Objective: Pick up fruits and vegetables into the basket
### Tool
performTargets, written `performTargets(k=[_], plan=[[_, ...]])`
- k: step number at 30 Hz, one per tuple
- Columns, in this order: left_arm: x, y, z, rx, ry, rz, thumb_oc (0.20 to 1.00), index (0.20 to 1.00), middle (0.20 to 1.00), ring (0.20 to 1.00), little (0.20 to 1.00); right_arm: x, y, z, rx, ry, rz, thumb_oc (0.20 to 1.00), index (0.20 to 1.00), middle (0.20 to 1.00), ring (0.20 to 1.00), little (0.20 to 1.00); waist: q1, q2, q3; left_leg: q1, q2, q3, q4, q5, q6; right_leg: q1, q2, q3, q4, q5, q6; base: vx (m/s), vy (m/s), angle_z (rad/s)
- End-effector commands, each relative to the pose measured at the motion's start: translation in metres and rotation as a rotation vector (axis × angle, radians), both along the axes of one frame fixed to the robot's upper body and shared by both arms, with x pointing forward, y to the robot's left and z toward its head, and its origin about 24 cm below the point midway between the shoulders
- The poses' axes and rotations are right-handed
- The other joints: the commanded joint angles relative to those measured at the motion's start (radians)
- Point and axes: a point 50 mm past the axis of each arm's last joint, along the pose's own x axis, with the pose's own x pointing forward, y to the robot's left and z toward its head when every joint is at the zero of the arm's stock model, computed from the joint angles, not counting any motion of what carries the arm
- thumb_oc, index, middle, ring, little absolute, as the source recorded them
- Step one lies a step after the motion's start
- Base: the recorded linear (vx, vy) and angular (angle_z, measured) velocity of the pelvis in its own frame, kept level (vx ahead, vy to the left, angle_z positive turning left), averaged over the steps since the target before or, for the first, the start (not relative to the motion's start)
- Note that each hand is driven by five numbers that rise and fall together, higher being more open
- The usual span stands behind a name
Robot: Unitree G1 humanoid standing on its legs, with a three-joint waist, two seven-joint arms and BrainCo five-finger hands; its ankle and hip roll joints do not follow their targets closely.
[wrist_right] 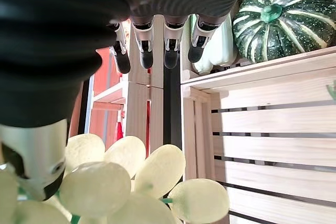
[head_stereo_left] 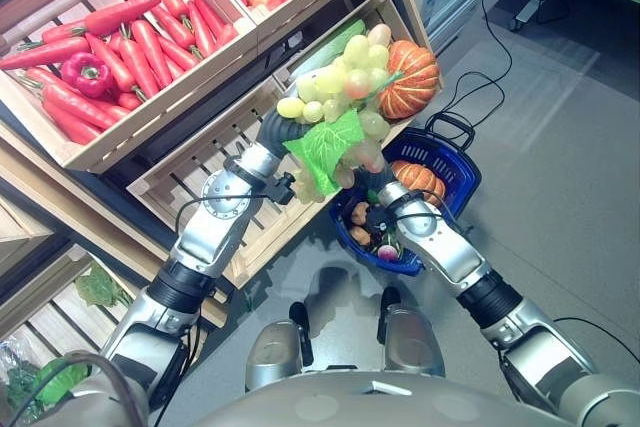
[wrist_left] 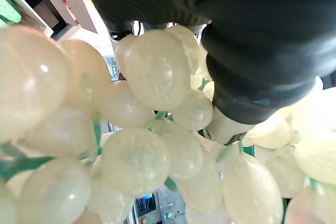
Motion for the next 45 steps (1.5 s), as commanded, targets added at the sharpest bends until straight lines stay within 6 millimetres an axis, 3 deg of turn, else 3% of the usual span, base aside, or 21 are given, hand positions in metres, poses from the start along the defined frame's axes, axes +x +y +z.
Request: performTargets(k=[1,8,15,19,23,28,32,37,42,45], plan=[[-0.013,0.013,0.023,-0.107,-0.129,0.039,0.2,0.2,0.2,0.2,0.2,-0.005,0.007,0.027,0.1,-0.121,0.041,1.0,1.0,1.0,1.0,1.0,0.008,-0.036,-0.042,0.002,-0.007,-0.021,0.019,-0.073,0.038,0.108,-0.049,-0.016,-0.048,-0.063,0.08,0.0,0.0,0.0],[-0.017,0.051,0.02,-0.176,-0.152,0.191,0.2,0.2,0.2,0.2,0.2,-0.016,-0.038,0.027,0.127,-0.158,-0.079,1.0,1.0,1.0,1.0,1.0,-0.015,-0.035,-0.038,0.009,-0.003,-0.009,0.021,-0.077,0.04,0.104,-0.051,-0.007,-0.038,-0.067,0.083,0.0,0.008,-0.01],[-0.025,0.057,0.021,-0.235,-0.173,0.203,0.2,0.2,0.2,0.2,0.2,-0.02,-0.07,0.002,0.16,-0.036,-0.373,1.0,1.0,1.0,1.0,1.0,-0.042,-0.024,-0.034,0.022,-0.005,0.005,0.014,-0.083,0.043,0.1,-0.051,0.008,-0.036,-0.068,0.087,0.0,0.032,-0.02],[-0.026,0.048,0.027,-0.261,-0.171,0.118,0.2,0.2,0.2,0.2,0.2,-0.02,-0.064,-0.014,0.085,0.061,-0.347,1.0,1.0,1.0,1.0,1.0,-0.049,-0.018,-0.028,0.022,-0.01,0.006,0.014,-0.082,0.046,0.095,-0.052,0.018,-0.032,-0.068,0.088,-0.01,0.03,-0.1],[-0.026,0.027,0.032,-0.3,-0.133,-0.041,0.2,0.2,0.2,0.2,0.2,-0.015,-0.04,-0.02,0.037,0.085,-0.266,1.0,1.0,1.0,1.0,1.0,-0.041,-0.019,-0.023,0.023,-0.015,0.0,0.014,-0.078,0.047,0.1,-0.052,0.016,-0.034,-0.065,0.086,0.0,0.003,-0.05],[-0.027,-0.002,0.037,-0.305,-0.108,-0.172,0.2,0.2,0.2,0.2,0.2,-0.008,-0.012,-0.005,0.054,0.017,-0.176,1.0,1.0,1.0,1.0,1.0,-0.033,-0.021,-0.018,0.023,-0.015,-0.006,0.018,-0.079,0.046,0.105,-0.051,0.008,-0.032,-0.065,0.086,0.0,0.0,0.0],[-0.032,-0.022,0.045,-0.28,-0.129,-0.246,0.2,0.2,0.2,0.2,0.2,-0.008,0.008,0.021,0.104,-0.129,-0.077,1.0,1.0,1.0,1.0,1.0,-0.028,-0.023,-0.015,0.02,-0.015,-0.011,0.019,-0.079,0.046,0.109,-0.05,0.004,-0.037,-0.063,0.088,0.0,0.0,0.0],[-0.033,-0.034,0.047,-0.249,-0.123,-0.286,0.2,0.2,0.2,0.2,0.2,-0.013,0.021,0.048,0.126,-0.28,0.016,1.0,1.0,1.0,1.0,1.0,-0.025,-0.029,-0.017,0.02,-0.012,-0.012,0.019,-0.081,0.046,0.11,-0.048,0.002,-0.04,-0.064,0.092,-0.01,-0.022,0.01],[-0.033,-0.037,0.047,-0.232,-0.111,-0.292,0.2,0.2,0.2,0.2,0.2,-0.015,0.024,0.058,0.123,-0.338,0.027,1.0,1.0,1.0,1.0,1.0,-0.022,-0.034,-0.019,0.019,-0.01,-0.012,0.02,-0.082,0.046,0.112,-0.045,0.001,-0.044,-0.062,0.092,0.0,-0.024,0.05],[-0.03,-0.037,0.042,-0.189,-0.103,-0.261,0.2,0.2,0.2,0.2,0.2,-0.01,0.02,0.058,0.047,-0.363,-0.055,1.0,1.0,1.0,1.0,1.0,-0.02,-0.039,-0.022,0.018,-0.008,-0.01,0.023,-0.085,0.045,0.112,-0.043,0.003,-0.046,-0.064,0.092,0.0,-0.011,0.01]])
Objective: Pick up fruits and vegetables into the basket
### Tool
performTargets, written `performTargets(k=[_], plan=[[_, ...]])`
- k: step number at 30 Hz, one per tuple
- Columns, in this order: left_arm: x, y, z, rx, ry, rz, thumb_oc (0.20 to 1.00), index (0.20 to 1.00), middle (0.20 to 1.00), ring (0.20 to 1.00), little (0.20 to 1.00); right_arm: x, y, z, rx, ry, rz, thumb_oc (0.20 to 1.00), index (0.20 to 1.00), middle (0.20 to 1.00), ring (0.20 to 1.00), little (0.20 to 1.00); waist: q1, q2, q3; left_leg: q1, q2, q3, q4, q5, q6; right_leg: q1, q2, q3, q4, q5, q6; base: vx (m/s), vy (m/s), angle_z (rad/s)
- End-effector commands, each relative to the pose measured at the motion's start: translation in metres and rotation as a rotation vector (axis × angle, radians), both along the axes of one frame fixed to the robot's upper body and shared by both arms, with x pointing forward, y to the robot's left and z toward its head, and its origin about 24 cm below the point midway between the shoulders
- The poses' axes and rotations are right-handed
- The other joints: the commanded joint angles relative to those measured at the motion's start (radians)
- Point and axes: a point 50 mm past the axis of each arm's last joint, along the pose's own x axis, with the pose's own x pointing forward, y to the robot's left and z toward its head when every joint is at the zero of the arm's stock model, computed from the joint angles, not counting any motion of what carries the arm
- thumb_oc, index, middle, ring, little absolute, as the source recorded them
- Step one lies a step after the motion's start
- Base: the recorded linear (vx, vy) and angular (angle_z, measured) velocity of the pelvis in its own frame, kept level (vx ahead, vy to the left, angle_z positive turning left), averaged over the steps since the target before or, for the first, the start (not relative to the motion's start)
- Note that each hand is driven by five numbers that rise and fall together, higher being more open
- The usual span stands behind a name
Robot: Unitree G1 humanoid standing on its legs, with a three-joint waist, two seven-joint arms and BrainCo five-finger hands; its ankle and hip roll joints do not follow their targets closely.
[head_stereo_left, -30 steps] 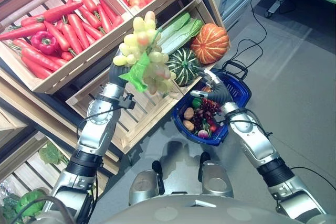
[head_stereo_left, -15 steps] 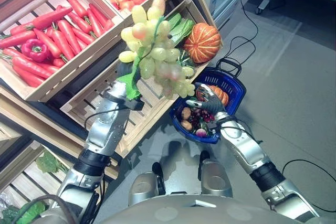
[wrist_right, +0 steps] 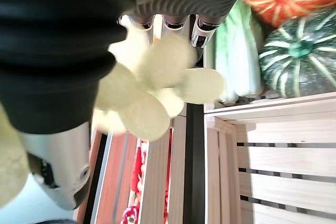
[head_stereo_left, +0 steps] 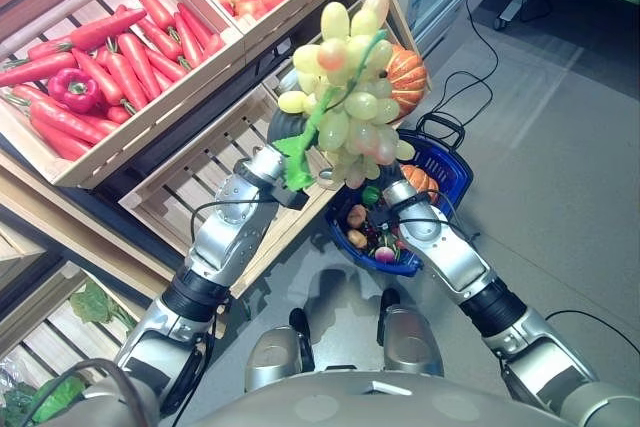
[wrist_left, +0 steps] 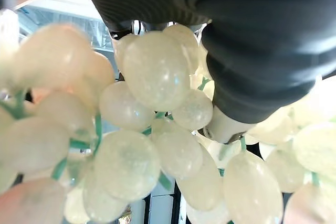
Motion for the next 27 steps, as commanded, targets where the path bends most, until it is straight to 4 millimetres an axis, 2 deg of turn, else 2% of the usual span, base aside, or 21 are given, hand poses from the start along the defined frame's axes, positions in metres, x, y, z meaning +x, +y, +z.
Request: performTargets(k=[1,3,8,13,16,19,27], plan=[[-0.016,-0.011,0.034,-0.008,-0.2,-0.049,0.2,0.2,0.2,0.2,0.2,0.005,0.009,0.032,-0.031,-0.165,-0.082,1.0,1.0,1.0,1.0,1.0,0.011,-0.04,-0.02,-0.022,-0.003,-0.025,0.055,-0.087,0.044,0.088,-0.047,-0.002,-0.032,-0.064,0.085,0.0,0.0,0.0],[-0.017,-0.007,0.034,-0.007,-0.217,-0.031,0.2,0.2,0.2,0.2,0.2,0.01,-0.001,0.02,-0.084,-0.088,-0.156,1.0,1.0,1.0,1.0,1.0,0.009,-0.041,-0.017,-0.022,-0.003,-0.022,0.054,-0.086,0.044,0.087,-0.045,0.002,-0.033,-0.062,0.085,-0.03,-0.002,0.0],[-0.018,0.007,0.037,-0.018,-0.256,0.052,0.2,0.2,0.2,0.2,0.2,0.01,-0.027,0.0,-0.058,0.053,-0.283,1.0,1.0,1.0,1.0,1.0,-0.002,-0.043,-0.009,-0.022,0.001,-0.014,0.046,-0.082,0.043,0.081,-0.041,0.007,-0.035,-0.06,0.086,-0.02,0.003,-0.02],[-0.015,0.028,0.041,-0.083,-0.26,0.176,0.2,0.2,0.2,0.2,0.2,0.001,-0.053,-0.004,0.024,0.093,-0.408,1.0,1.0,1.0,1.0,1.0,-0.027,-0.043,-0.01,-0.016,0.006,0.003,0.041,-0.081,0.046,0.071,-0.037,0.023,-0.027,-0.059,0.092,-0.01,0.021,-0.07],[-0.014,0.036,0.042,-0.121,-0.256,0.225,0.2,0.2,0.2,0.2,0.2,-0.002,-0.06,-0.002,0.057,0.091,-0.45,1.0,1.0,1.0,1.0,1.0,-0.034,-0.042,-0.011,-0.013,0.007,0.008,0.04,-0.083,0.047,0.07,-0.036,0.029,-0.028,-0.058,0.093,0.0,0.017,-0.04],[-0.013,0.05,0.044,-0.212,-0.225,0.302,0.2,0.2,0.2,0.2,0.2,-0.008,-0.064,0.017,0.116,-0.003,-0.44,1.0,1.0,1.0,1.0,1.0,-0.051,-0.036,-0.014,-0.006,0.007,0.016,0.036,-0.086,0.049,0.065,-0.033,0.043,-0.026,-0.061,0.096,0.02,0.05,-0.19],[-0.008,0.053,0.043,-0.278,-0.176,0.369,0.2,0.2,0.2,0.2,0.2,-0.02,-0.037,0.054,0.137,-0.144,-0.148,1.0,1.0,1.0,1.0,1.0,-0.056,-0.039,-0.013,-0.008,0.001,0.016,0.043,-0.092,0.047,0.061,-0.032,0.056,-0.019,-0.07,0.097,0.0,0.015,-0.07]])
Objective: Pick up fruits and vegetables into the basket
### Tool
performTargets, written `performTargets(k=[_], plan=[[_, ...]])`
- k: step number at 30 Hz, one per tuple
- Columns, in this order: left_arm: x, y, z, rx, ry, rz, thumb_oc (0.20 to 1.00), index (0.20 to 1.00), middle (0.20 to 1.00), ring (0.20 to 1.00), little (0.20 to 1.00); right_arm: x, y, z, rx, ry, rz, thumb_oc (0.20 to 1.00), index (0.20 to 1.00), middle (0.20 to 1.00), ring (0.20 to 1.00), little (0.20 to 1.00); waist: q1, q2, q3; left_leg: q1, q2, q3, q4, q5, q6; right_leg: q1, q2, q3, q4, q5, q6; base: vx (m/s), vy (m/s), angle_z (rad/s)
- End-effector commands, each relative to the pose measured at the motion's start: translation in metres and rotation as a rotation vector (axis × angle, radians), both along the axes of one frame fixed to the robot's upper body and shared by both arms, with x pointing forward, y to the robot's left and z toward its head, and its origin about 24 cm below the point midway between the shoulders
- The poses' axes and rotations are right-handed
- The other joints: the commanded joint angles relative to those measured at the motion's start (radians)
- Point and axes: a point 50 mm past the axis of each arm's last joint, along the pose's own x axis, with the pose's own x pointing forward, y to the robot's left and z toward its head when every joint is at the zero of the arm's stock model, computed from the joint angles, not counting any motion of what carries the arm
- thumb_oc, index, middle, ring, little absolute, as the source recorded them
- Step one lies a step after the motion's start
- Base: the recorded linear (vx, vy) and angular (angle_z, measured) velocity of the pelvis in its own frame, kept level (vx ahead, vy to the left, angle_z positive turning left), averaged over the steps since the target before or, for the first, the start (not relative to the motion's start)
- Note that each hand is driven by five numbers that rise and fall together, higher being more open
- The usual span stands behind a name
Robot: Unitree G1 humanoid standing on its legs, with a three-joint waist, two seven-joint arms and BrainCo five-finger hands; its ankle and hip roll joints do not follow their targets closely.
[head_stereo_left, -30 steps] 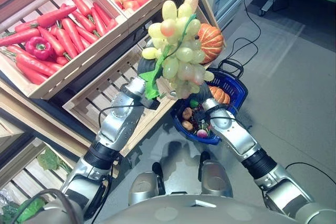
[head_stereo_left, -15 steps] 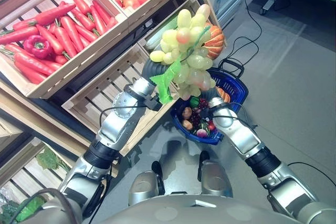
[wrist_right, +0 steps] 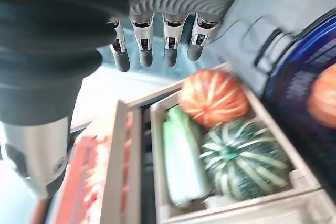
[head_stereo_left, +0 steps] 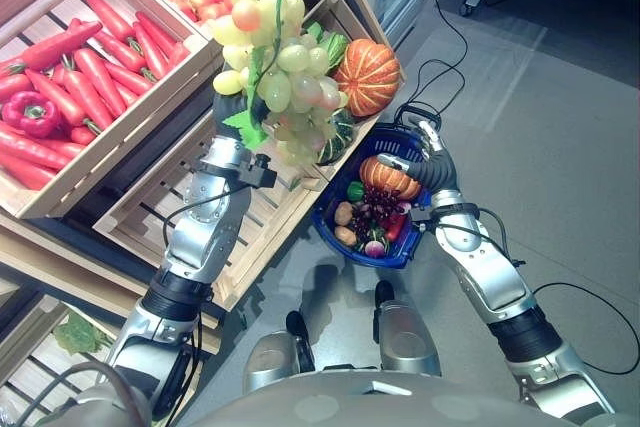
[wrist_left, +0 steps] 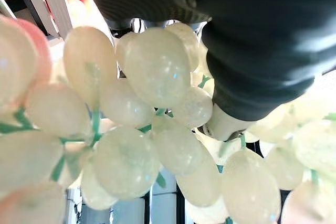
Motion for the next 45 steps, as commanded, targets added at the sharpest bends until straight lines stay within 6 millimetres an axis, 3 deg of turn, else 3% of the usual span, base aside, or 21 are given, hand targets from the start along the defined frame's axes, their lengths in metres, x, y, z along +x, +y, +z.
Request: performTargets(k=[1,12,18,35,45], plan=[[-0.017,0.003,0.032,-0.096,-0.18,-0.004,0.2,0.2,0.2,0.2,0.2,-0.01,0.027,0.052,0.078,-0.253,0.217,1.0,1.0,1.0,1.0,1.0,0.003,-0.031,-0.02,-0.038,-0.001,-0.046,0.082,-0.088,0.047,0.062,-0.062,0.0,0.028,-0.093,0.089,0.0,0.0,0.0],[-0.015,-0.012,0.029,0.028,-0.177,0.019,0.2,0.2,0.2,0.2,0.2,-0.022,0.065,0.07,0.196,-0.277,0.5,1.0,1.0,1.0,1.0,1.0,0.029,-0.041,-0.023,-0.043,-0.002,-0.057,0.092,-0.09,0.043,0.073,-0.065,-0.013,0.026,-0.098,0.087,0.0,0.0,0.0],[-0.013,-0.023,0.027,0.088,-0.174,0.001,0.2,0.2,0.2,0.2,0.2,-0.019,0.077,0.071,0.197,-0.277,0.491,1.0,1.0,1.0,1.0,1.0,0.043,-0.046,-0.026,-0.04,0.0,-0.06,0.091,-0.091,0.042,0.081,-0.066,-0.019,0.021,-0.099,0.087,0.01,-0.011,0.03],[-0.029,-0.041,0.032,0.191,-0.298,-0.035,0.2,0.2,0.2,0.2,0.2,-0.015,0.068,0.069,0.339,-0.274,0.352,1.0,1.0,1.0,1.0,1.0,0.046,-0.05,-0.012,-0.046,0.0,-0.052,0.088,-0.094,0.046,0.077,-0.066,-0.023,0.011,-0.089,0.092,0.0,-0.002,0.01],[-0.037,-0.052,0.032,0.231,-0.343,-0.092,0.2,0.2,0.2,0.2,0.2,-0.013,0.073,0.053,0.343,-0.161,0.382,1.0,1.0,1.0,1.0,1.0,0.048,-0.055,-0.007,-0.049,-0.002,-0.05,0.082,-0.09,0.049,0.074,-0.067,-0.028,0.005,-0.082,0.094,0.0,0.0,0.0]])
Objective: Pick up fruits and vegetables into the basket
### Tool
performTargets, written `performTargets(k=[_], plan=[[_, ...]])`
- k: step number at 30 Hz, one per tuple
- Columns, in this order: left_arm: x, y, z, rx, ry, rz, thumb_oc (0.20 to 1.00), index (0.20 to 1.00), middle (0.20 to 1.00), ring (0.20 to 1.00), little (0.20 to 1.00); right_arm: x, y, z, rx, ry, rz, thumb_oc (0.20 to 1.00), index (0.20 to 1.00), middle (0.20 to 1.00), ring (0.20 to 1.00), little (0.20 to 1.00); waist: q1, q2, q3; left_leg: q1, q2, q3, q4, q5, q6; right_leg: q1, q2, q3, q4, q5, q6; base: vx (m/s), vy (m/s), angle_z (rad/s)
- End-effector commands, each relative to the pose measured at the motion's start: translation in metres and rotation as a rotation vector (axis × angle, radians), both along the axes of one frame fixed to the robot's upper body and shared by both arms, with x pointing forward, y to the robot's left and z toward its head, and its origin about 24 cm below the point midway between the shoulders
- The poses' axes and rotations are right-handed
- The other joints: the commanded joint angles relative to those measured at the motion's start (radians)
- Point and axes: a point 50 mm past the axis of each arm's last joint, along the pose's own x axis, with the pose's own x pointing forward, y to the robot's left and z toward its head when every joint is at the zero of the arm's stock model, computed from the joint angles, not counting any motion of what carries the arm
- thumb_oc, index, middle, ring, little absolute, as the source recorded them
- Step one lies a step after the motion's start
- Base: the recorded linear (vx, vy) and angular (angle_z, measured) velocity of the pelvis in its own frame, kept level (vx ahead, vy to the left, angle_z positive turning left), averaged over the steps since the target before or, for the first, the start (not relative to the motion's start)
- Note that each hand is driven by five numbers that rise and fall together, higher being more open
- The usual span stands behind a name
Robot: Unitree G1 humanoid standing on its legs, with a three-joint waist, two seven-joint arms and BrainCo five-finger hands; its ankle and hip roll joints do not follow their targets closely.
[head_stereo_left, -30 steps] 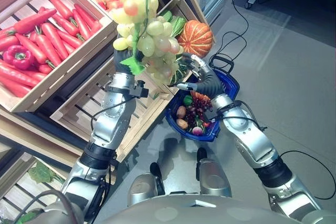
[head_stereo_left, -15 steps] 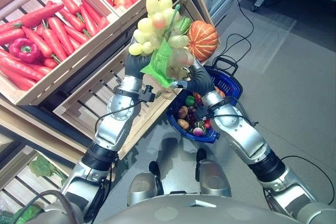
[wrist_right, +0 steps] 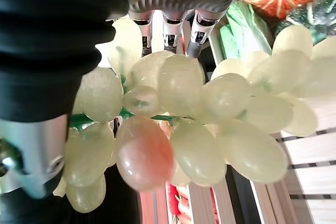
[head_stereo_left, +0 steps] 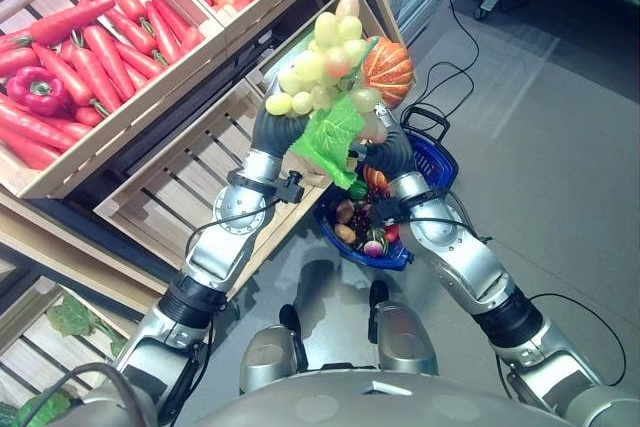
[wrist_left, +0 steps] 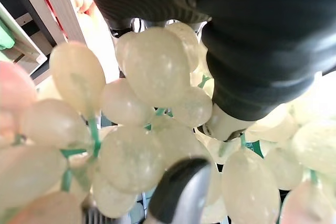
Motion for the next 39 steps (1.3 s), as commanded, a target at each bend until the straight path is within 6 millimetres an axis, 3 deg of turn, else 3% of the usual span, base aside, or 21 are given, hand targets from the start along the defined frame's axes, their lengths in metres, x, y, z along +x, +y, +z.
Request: performTargets(k=[1,15,22,24,25,31,39], plan=[[-0.028,-0.017,0.048,-0.016,-0.294,-0.149,0.2,0.2,0.2,0.2,0.2,-0.006,0.014,0.018,0.116,-0.06,0.076,1.0,1.0,1.0,1.0,1.0,0.0,-0.022,-0.027,-0.047,-0.003,-0.031,0.079,-0.089,0.05,0.062,-0.063,-0.01,0.008,-0.081,0.094,0.0,0.0,0.0],[-0.036,-0.035,0.055,0.031,-0.334,-0.254,0.2,0.2,0.2,0.2,0.2,-0.001,0.028,-0.013,0.012,0.132,0.137,1.0,1.0,1.0,1.0,1.0,0.007,-0.031,-0.025,-0.049,-0.003,-0.033,0.067,-0.081,0.047,0.068,-0.062,-0.02,-0.003,-0.076,0.098,0.0,0.0,0.0],[-0.037,-0.041,0.057,0.045,-0.324,-0.313,0.2,0.2,0.2,0.2,0.2,0.0,0.036,-0.017,-0.02,0.139,0.183,1.0,1.0,1.0,1.0,1.0,0.013,-0.033,-0.025,-0.049,-0.003,-0.038,0.064,-0.076,0.047,0.073,-0.062,-0.025,-0.007,-0.074,0.097,0.0,0.0,0.0],[-0.038,-0.043,0.057,0.045,-0.314,-0.336,0.2,0.2,0.2,0.2,0.2,-0.001,0.039,-0.014,-0.026,0.118,0.205,0.52,0.52,0.52,0.52,0.52,0.014,-0.034,-0.027,-0.047,-0.003,-0.039,0.064,-0.077,0.046,0.077,-0.064,-0.026,-0.009,-0.074,0.097,0.0,0.0,0.0],[-0.038,-0.044,0.057,0.047,-0.309,-0.345,0.2,0.2,0.2,0.2,0.2,-0.001,0.04,-0.012,-0.023,0.106,0.215,0.2,0.2,0.2,0.2,0.2,0.015,-0.034,-0.027,-0.046,-0.002,-0.04,0.064,-0.077,0.046,0.077,-0.064,-0.027,-0.009,-0.073,0.098,0.0,0.0,0.0],[-0.037,-0.049,0.056,0.02,-0.255,-0.387,0.2,0.2,0.2,0.2,0.2,-0.003,0.044,0.006,0.061,0.011,0.237,0.2,0.2,0.2,0.2,0.2,0.019,-0.034,-0.03,-0.041,-0.003,-0.042,0.061,-0.078,0.047,0.084,-0.064,-0.028,-0.015,-0.072,0.098,0.0,0.0,0.0],[-0.035,-0.051,0.052,-0.02,-0.178,-0.362,0.2,0.2,0.2,0.2,0.2,-0.013,0.04,0.047,0.152,-0.221,0.203,0.2,0.2,0.2,0.2,0.2,0.018,-0.03,-0.029,-0.041,-0.004,-0.041,0.064,-0.084,0.049,0.085,-0.065,-0.022,-0.022,-0.071,0.099,0.0,0.001,0.02]])
